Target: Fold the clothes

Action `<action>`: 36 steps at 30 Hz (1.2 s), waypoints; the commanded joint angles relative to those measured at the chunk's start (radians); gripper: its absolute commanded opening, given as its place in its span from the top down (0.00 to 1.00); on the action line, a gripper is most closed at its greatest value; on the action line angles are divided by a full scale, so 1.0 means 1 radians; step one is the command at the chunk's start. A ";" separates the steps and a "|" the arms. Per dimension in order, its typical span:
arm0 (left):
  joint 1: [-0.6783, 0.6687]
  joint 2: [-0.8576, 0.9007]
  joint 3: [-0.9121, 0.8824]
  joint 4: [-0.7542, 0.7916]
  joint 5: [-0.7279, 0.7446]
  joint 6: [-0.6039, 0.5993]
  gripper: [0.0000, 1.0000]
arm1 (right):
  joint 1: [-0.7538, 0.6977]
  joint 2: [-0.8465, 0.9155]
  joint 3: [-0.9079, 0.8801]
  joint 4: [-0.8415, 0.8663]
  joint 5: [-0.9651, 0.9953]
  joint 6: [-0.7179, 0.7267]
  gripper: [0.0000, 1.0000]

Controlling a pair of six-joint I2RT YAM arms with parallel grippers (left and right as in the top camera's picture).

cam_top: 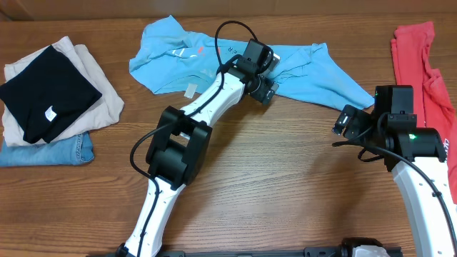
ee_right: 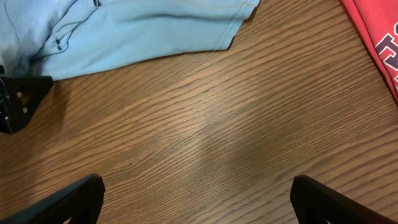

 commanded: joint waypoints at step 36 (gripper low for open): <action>-0.022 0.010 0.011 0.108 -0.004 0.045 0.62 | -0.003 -0.011 0.016 0.007 -0.001 0.005 0.00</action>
